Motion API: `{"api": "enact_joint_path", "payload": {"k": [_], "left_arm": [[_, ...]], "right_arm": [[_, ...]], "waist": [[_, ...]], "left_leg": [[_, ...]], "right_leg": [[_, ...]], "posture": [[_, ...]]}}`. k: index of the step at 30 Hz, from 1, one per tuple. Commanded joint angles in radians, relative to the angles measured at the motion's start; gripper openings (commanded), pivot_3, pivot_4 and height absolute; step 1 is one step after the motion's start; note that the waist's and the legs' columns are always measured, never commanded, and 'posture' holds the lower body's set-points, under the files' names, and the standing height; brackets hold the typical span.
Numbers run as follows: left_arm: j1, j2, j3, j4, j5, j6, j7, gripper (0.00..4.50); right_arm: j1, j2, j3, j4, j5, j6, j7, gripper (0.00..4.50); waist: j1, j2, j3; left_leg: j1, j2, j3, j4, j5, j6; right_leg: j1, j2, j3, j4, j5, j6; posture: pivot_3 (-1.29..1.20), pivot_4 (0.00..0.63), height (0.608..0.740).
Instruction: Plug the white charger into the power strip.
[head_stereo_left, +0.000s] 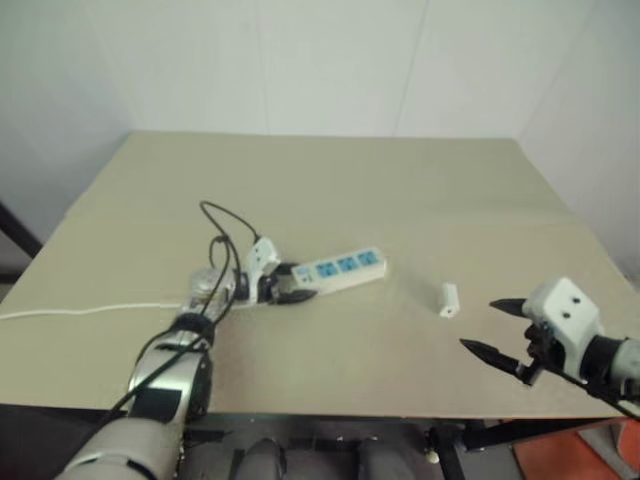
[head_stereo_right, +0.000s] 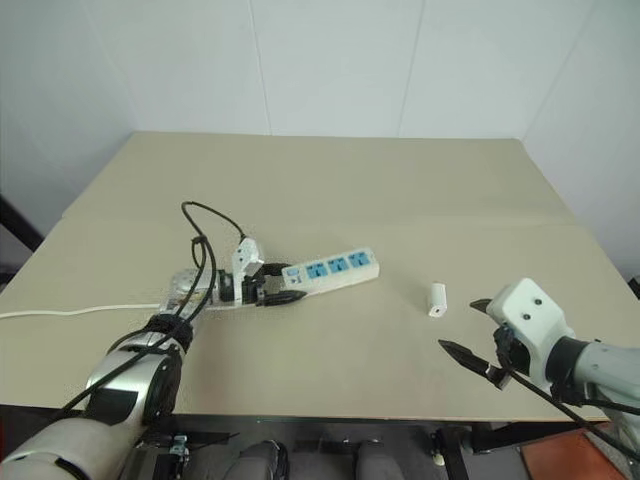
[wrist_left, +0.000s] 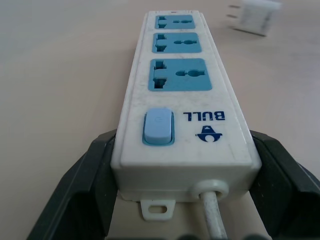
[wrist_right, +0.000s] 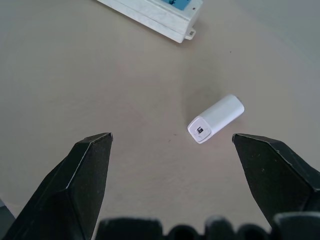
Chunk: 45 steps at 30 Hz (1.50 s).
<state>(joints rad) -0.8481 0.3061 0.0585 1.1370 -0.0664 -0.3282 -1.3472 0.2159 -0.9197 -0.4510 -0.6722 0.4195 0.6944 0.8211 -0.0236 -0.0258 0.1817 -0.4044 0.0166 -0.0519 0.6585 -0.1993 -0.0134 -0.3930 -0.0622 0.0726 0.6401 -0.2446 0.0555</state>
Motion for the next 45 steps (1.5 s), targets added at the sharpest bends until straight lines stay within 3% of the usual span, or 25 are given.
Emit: {"api": "enact_joint_path", "payload": {"k": [1, 2, 3, 6, 13, 20, 32, 38, 45], "left_arm": [[0.093, 0.023, -0.012, -0.152, -0.046, 0.043, -0.066, 3.27], [0.115, 0.027, -0.016, -0.191, -0.053, 0.061, -0.068, 3.27], [0.160, 0.031, -0.021, -0.254, -0.066, 0.064, -0.075, 3.83], [0.247, 0.038, -0.038, -0.389, -0.090, 0.077, -0.071, 4.48], [0.254, 0.049, -0.009, -0.457, -0.144, 0.066, 0.001, 4.48], [0.226, 0.072, 0.006, -0.360, -0.239, 0.059, -0.185, 4.48], [0.028, 0.036, 0.003, -0.008, -0.179, -0.094, -0.238, 4.48], [0.011, 0.030, -0.031, 0.043, -0.147, -0.149, -0.267, 4.48], [0.015, 0.009, -0.007, 0.067, -0.137, -0.197, -0.239, 4.48]], "right_arm": [[-0.048, 0.005, 0.026, -0.003, 0.014, -0.015, -0.011, 4.50], [-0.057, 0.007, 0.034, -0.003, 0.018, -0.013, -0.010, 4.50], [-0.068, 0.007, 0.055, -0.001, 0.016, -0.017, -0.008, 4.50], [-0.092, 0.005, 0.097, 0.020, -0.001, -0.029, -0.008, 4.50], [-0.129, -0.010, 0.111, 0.059, -0.004, -0.042, 0.012, 4.50], [-0.140, -0.018, 0.108, 0.082, -0.016, -0.045, 0.013, 4.50], [-0.086, -0.011, 0.058, 0.035, -0.014, -0.021, -0.012, 4.50], [-0.055, -0.031, -0.015, 0.057, -0.033, -0.027, 0.000, 4.50], [-0.050, -0.024, -0.014, 0.038, -0.036, -0.020, -0.009, 4.50]], "waist": [[-0.002, 0.000, 0.000], [-0.004, 0.000, 0.000], [-0.004, 0.000, 0.000], [-0.006, 0.001, 0.000], [0.007, 0.000, 0.000], [0.007, 0.000, 0.000], [0.009, -0.001, 0.000], [0.009, -0.001, 0.000], [0.009, -0.001, 0.000]], "left_leg": [[0.000, 0.000, 0.000, 0.000, 0.000, 0.000], [0.000, 0.000, 0.000, 0.000, 0.000, 0.000], [0.000, 0.000, 0.000, 0.000, 0.000, 0.000], [0.000, 0.001, 0.000, 0.000, 0.000, 0.000], [0.000, 0.000, 0.000, 0.000, 0.000, 0.000], [-0.002, 0.000, 0.000, 0.000, 0.000, 0.000], [-0.007, 0.000, 0.000, 0.000, 0.000, 0.000], [-0.010, 0.000, 0.000, 0.000, 0.000, 0.000], [-0.010, 0.000, 0.000, 0.000, 0.000, 0.000]], "right_leg": [[0.000, 0.000, 0.000, 0.000, 0.000, 0.000], [0.000, 0.000, 0.000, 0.000, 0.000, 0.000], [0.000, 0.000, 0.000, 0.000, 0.000, 0.000], [0.000, 0.000, 0.000, 0.000, 0.000, 0.000], [0.000, 0.000, 0.000, 0.000, 0.000, 0.000], [-0.003, 0.000, 0.000, 0.000, 0.000, 0.000], [-0.008, 0.000, 0.000, 0.001, 0.000, 0.000], [-0.010, 0.000, 0.000, 0.001, 0.000, 0.000], [-0.010, 0.000, 0.000, 0.001, 0.000, 0.000]], "posture": [[0.00, 0.150, 0.740], [0.00, 0.150, 0.740], [0.00, 0.150, 0.740], [0.00, 0.150, 0.740], [0.00, 0.150, 0.740], [0.00, 0.150, 0.740], [0.00, 0.150, 0.740], [0.00, 0.150, 0.740], [0.00, 0.150, 0.740]]}}
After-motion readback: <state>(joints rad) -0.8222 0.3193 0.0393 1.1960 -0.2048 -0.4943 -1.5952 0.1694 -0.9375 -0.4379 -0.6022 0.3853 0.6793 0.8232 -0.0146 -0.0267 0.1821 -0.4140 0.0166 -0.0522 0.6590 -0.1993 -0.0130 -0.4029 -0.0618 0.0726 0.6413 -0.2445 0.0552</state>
